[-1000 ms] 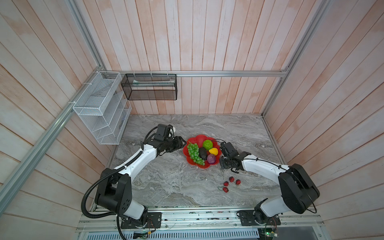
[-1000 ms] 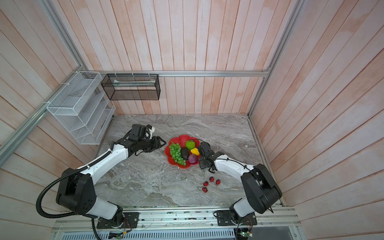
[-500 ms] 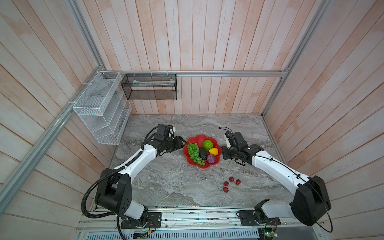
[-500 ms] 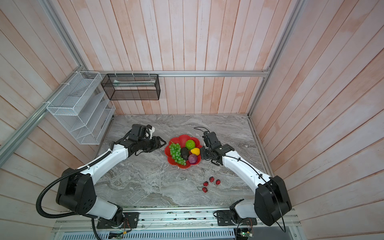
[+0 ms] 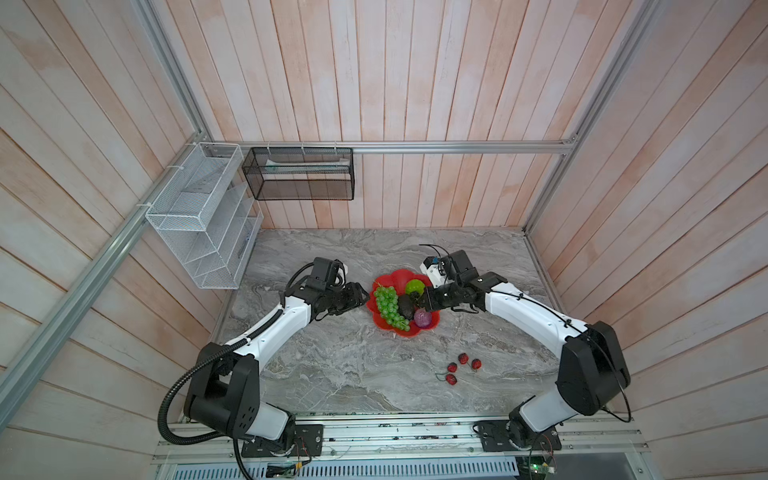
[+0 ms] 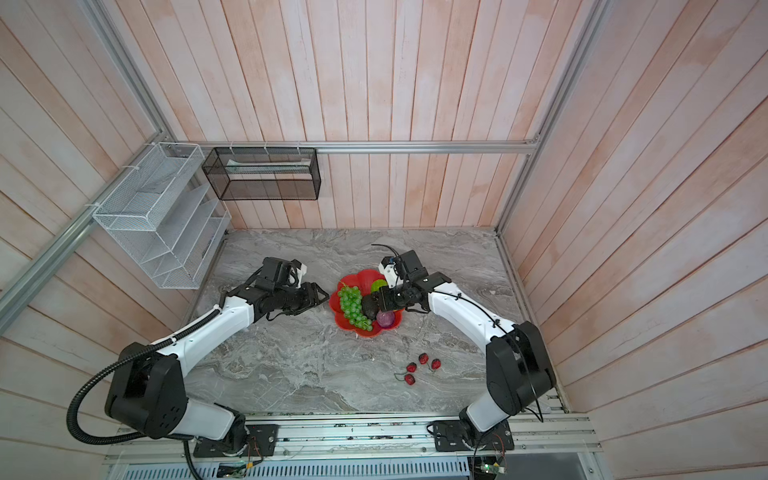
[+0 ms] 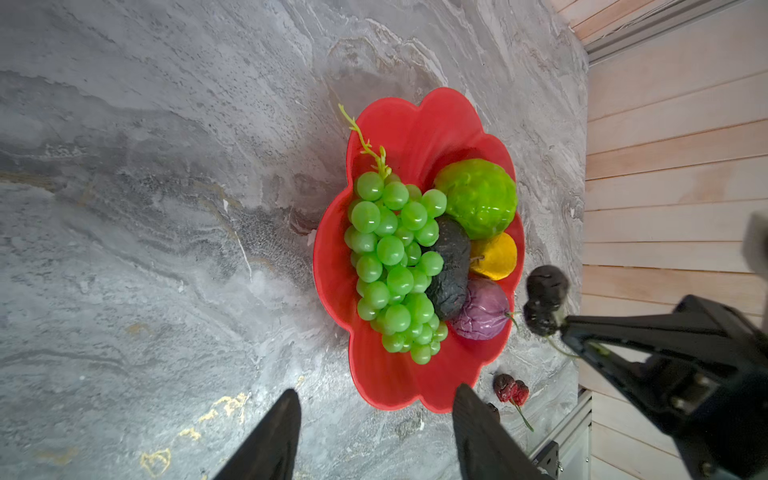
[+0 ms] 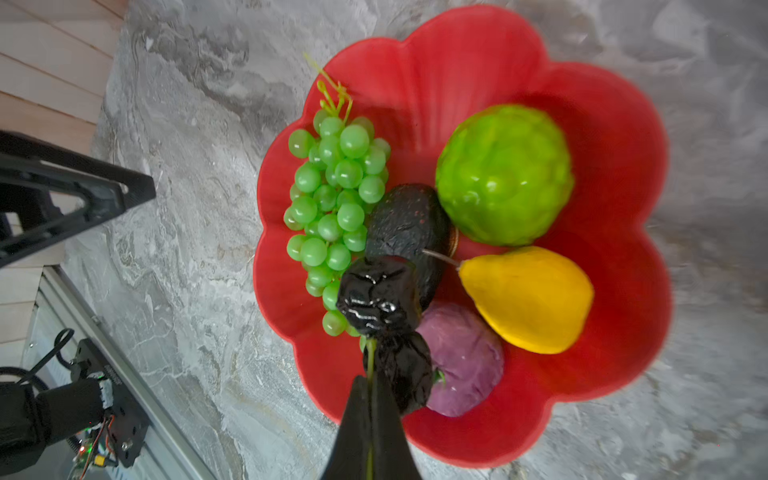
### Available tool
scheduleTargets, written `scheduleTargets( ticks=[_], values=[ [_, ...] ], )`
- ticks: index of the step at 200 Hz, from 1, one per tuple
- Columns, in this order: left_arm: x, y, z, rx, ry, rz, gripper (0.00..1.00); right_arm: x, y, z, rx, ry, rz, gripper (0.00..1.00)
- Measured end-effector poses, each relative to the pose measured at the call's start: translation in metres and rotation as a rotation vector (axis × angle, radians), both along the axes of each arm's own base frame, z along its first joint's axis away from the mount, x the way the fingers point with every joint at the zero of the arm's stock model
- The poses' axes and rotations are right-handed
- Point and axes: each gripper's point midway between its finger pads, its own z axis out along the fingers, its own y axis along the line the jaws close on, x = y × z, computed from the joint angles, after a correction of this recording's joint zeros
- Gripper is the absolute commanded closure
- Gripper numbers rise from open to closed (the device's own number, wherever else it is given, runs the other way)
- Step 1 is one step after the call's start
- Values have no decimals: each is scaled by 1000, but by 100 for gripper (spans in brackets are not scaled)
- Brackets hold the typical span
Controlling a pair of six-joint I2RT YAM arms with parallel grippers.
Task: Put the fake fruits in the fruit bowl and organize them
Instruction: 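Lift the dark cherries and place them at the bowl's near rim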
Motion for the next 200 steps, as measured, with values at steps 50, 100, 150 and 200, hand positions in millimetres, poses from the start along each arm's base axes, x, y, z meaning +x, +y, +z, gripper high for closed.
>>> scheduleTargets(
  ticks=[50,100,150,200],
  values=[
    [1,1,0,0,-1,6,39,-17,21,-18,-1,56,71,100],
    [1,1,0,-1,-1,7,39,-19,20,-41,-32,108,74,92],
    [1,1,1,-3,0,10,39,-17,16,-41,-64,95,79,72],
    [1,1,1,-2,0,10,39,-3,12,-16,-89,9,61,71]
  ],
)
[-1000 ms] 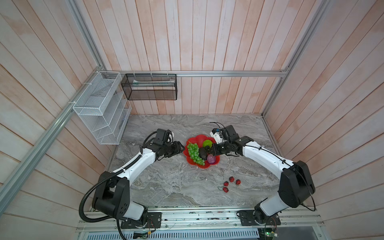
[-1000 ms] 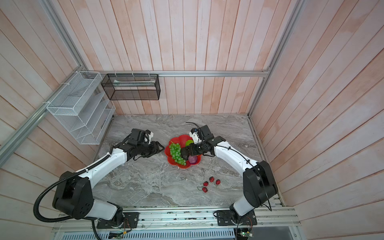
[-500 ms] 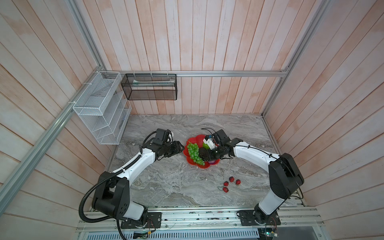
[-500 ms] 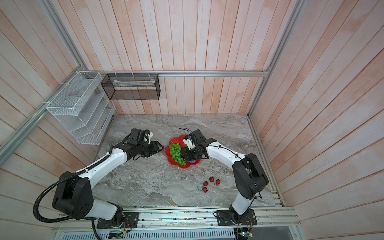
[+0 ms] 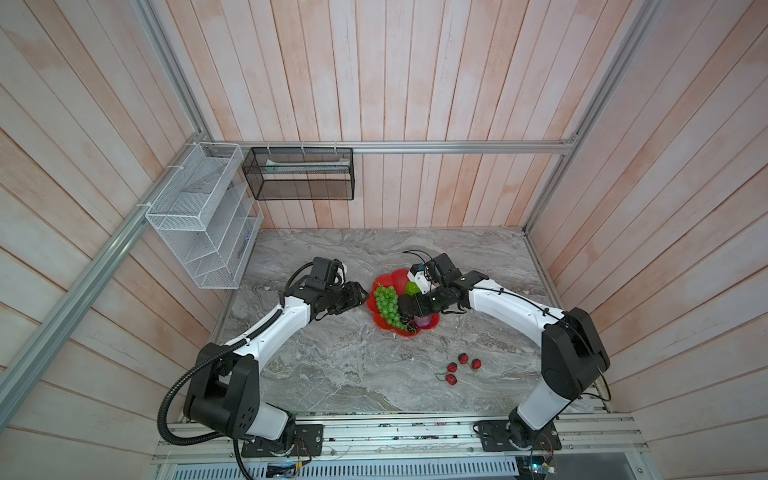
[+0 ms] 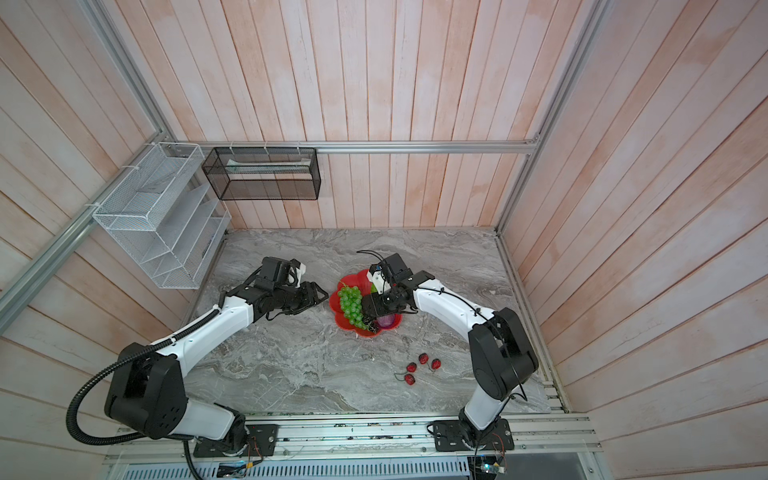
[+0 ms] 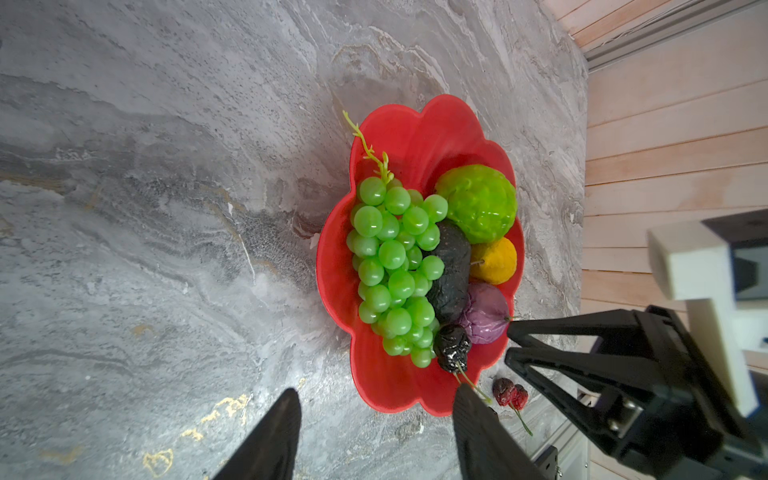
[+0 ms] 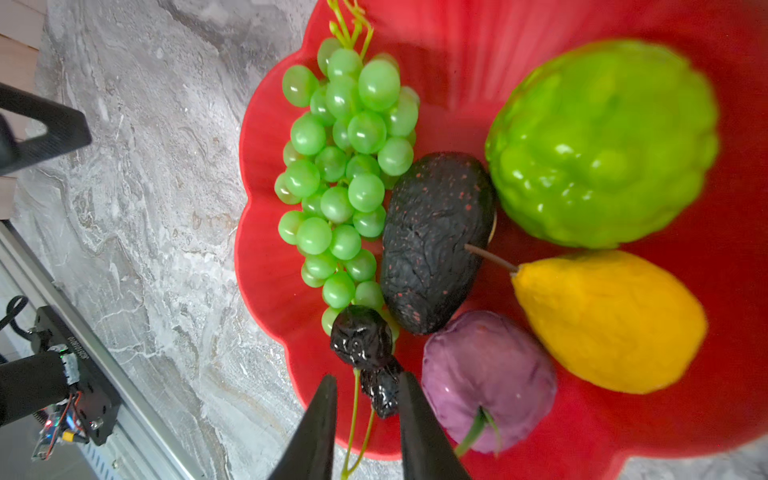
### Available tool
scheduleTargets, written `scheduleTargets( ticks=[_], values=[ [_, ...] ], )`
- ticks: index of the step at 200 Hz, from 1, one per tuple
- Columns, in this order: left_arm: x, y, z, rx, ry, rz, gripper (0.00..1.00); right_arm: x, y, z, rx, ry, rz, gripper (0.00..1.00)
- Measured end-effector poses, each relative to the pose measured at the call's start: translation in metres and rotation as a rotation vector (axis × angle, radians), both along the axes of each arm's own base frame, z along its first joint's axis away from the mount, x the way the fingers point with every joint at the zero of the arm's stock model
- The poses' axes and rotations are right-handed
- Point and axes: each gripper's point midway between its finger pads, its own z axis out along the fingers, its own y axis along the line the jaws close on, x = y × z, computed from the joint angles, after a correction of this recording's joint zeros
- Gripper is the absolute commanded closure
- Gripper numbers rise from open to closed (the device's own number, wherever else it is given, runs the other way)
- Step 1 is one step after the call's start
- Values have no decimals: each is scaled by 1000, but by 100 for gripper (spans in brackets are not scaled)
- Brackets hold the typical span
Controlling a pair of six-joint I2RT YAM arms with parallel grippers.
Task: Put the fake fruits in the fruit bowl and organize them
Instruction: 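Lift the dark cherries and place them at the bowl's near rim, then open the right gripper and move it to the red cherries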
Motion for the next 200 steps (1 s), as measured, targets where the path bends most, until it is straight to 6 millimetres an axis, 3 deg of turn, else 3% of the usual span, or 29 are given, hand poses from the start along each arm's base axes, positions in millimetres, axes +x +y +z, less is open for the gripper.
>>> scheduleTargets(
  ticks=[42,67,130,200],
  values=[
    [1,0,1,1,-6,-3,39,-1,-15,38,11,-108,-55,68],
    [3,-1,3,-1,-18,-6,39,-18,-41,42,5,-118,-139,62],
    [10,-9,16,-48,-80,-26,39,-79,-124,14,-22,-39,-490,53],
    [8,-13,21,-78,-106,-54,38,-96,-173,-48,-79,134,-721,46]
  ],
)
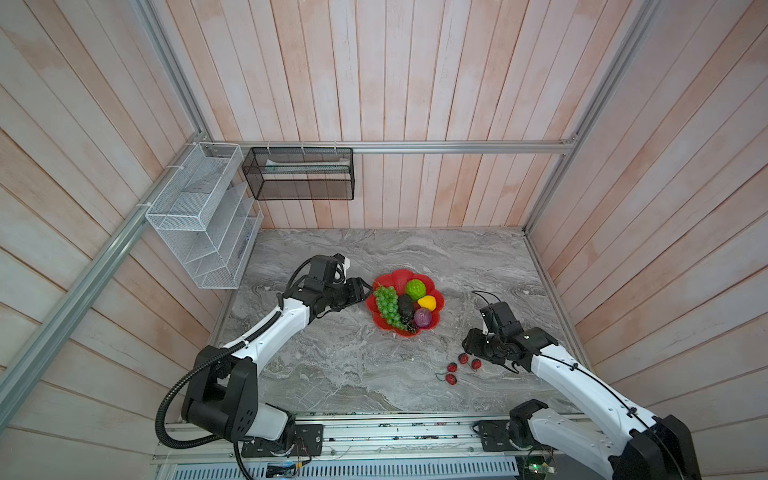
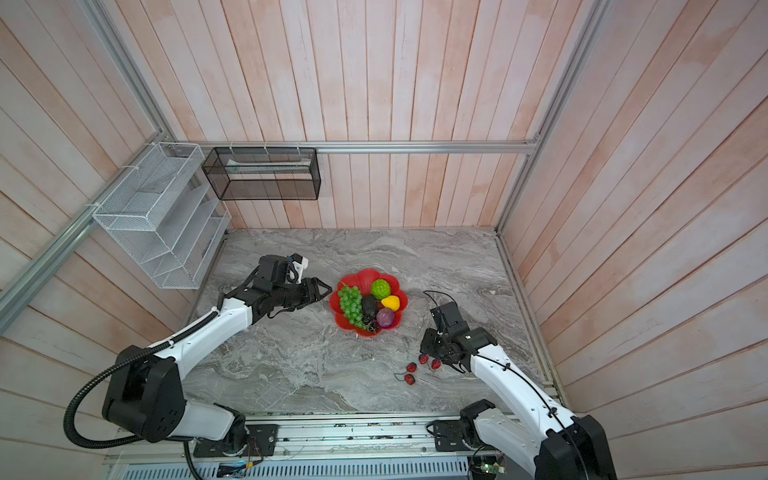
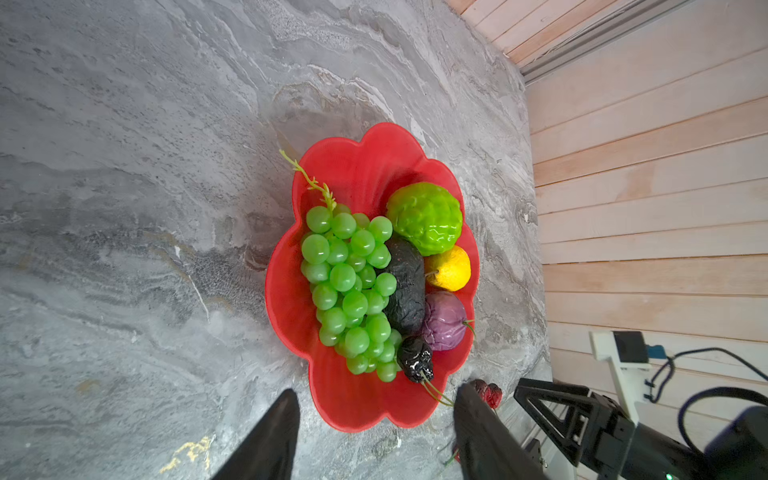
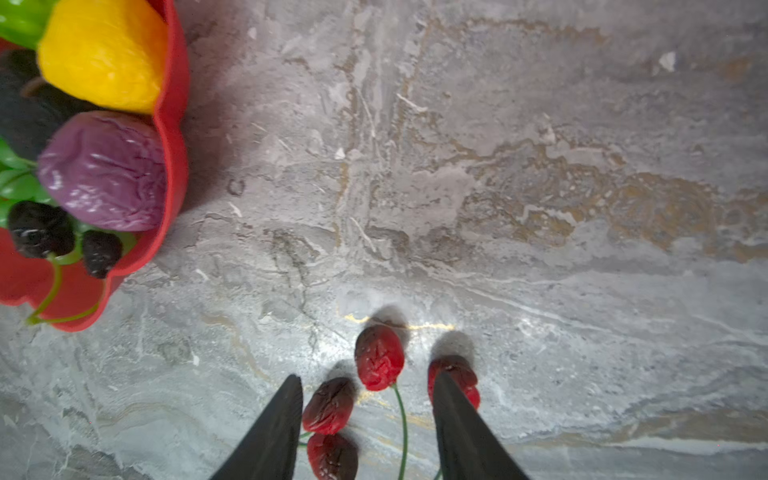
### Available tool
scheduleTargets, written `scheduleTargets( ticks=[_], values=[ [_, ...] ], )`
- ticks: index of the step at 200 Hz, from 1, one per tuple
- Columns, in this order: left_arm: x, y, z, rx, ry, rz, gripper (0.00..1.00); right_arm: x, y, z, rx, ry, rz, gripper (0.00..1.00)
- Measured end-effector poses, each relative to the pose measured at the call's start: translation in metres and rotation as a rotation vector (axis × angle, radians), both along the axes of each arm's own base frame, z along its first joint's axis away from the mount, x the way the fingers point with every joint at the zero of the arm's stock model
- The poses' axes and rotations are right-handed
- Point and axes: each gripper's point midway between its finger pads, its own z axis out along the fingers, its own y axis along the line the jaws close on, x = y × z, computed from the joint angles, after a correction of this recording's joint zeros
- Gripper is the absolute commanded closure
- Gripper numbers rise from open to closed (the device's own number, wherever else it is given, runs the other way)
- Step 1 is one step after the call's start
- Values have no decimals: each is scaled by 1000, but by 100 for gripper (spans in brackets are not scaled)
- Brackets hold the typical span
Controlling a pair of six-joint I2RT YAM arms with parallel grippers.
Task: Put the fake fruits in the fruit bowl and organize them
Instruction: 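Open the right gripper and move it to the red cherries, then lower the right gripper and close it on a red cherry pair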
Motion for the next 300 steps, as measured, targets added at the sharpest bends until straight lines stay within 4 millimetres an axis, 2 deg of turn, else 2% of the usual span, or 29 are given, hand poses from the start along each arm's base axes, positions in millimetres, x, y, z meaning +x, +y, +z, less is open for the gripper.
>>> scheduleTargets(
  ticks=[30,58,76,94,129,198,237,262,300],
  values=[
    [1,2,1,-11,1,-2,38,5,-4,-12,0,24,-18,43],
    [3,5,1,-13,3,5,38,7,2,-27,3,72,18,53],
    [3,6,1,-15,4,5,38,5,5,-34,8,103,35,54],
    [3,6,1,-15,4,5,38,5,5,-29,19,85,33,54],
    [2,6,1,-14,6,6,38,5,5,-6,67,8,-3,53],
    [-2,10,-8,-11,30,3,38,-23,-4,-13,81,88,-85,55],
    [-5,12,-7,-12,26,-1,37,-36,-2,-12,111,124,-107,50],
    [-4,15,-5,-12,15,0,37,-49,-2,-19,137,163,-125,45],
    [-6,17,-8,-10,19,2,36,-56,1,-28,174,192,-165,47]
  ],
)
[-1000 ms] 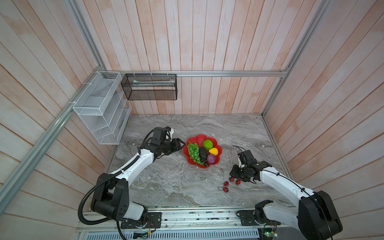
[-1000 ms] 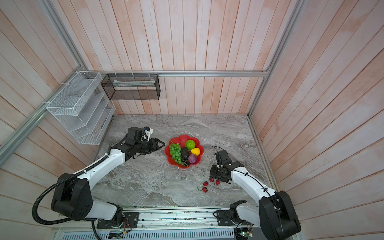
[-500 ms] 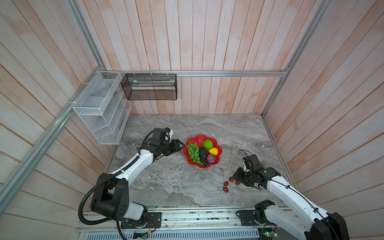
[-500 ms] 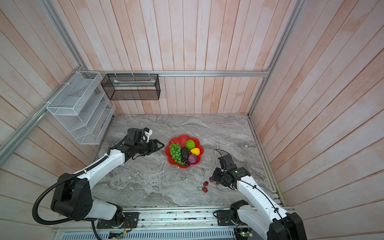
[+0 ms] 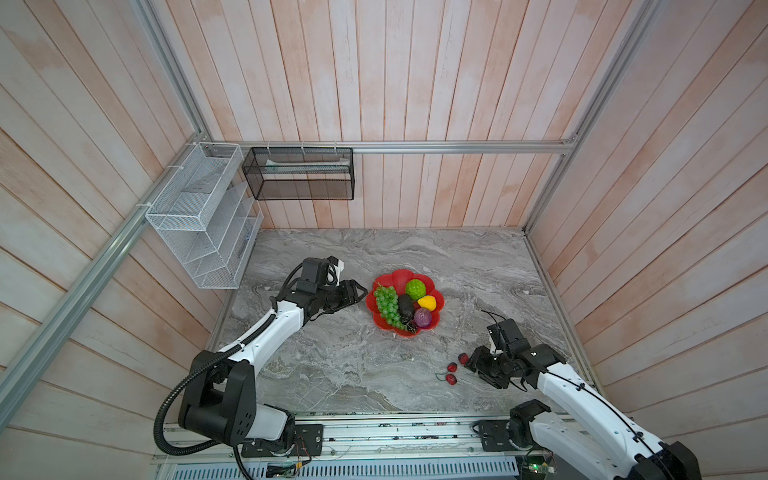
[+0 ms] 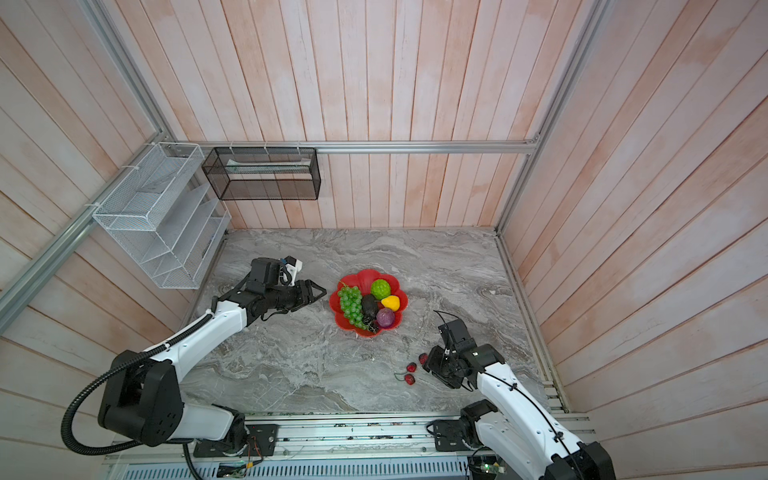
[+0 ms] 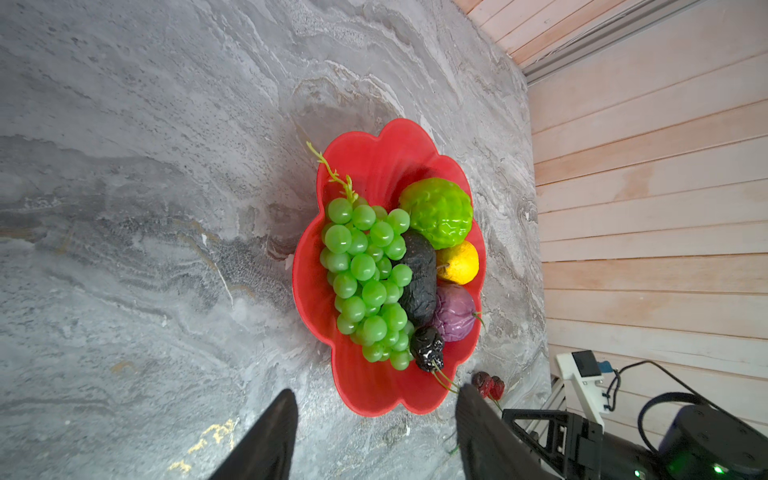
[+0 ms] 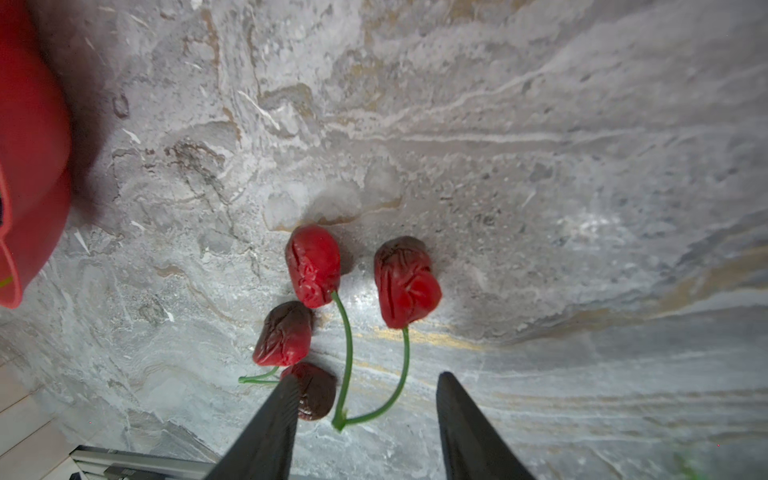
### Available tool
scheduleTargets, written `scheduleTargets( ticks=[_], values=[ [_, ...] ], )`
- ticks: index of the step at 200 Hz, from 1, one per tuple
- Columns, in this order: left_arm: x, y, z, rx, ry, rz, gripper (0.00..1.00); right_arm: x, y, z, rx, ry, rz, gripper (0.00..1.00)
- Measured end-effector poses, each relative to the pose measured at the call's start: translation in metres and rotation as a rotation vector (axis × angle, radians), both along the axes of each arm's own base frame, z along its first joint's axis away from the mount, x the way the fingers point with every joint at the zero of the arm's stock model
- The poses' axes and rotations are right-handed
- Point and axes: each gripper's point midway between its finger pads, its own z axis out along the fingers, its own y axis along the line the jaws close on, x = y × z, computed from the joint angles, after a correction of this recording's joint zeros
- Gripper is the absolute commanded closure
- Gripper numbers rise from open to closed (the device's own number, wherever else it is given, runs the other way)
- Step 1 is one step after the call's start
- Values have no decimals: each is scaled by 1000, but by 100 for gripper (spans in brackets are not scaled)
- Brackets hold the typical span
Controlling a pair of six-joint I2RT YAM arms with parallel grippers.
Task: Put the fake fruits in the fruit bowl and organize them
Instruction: 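Lower the right gripper and close it on a red cherry pair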
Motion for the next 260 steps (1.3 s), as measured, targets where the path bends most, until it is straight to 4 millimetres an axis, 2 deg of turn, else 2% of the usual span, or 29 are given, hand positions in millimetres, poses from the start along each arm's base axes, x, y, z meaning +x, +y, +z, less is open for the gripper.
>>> scheduleTargets(
  ticks=[24,57,98,182,233,260],
  values=[
    [-1,1,1,-1,0,1,36,-1,1,-7,17,7,-25,49],
    [-2,2,4,-3,-7,3,36,5,1,-6,33,-24,-60,63],
    [-3,2,3,-1,0,3,36,11,-1,-8,40,-51,-87,72],
    [-3,2,3,-1,3,3,36,13,-6,-13,20,-70,-84,100],
    [-4,0,0,-12,18,-7,36,16,-5,-6,7,-83,-42,100],
    [-4,-1,-2,-12,26,-7,36,25,-3,10,-5,-115,-1,100]
  ],
)
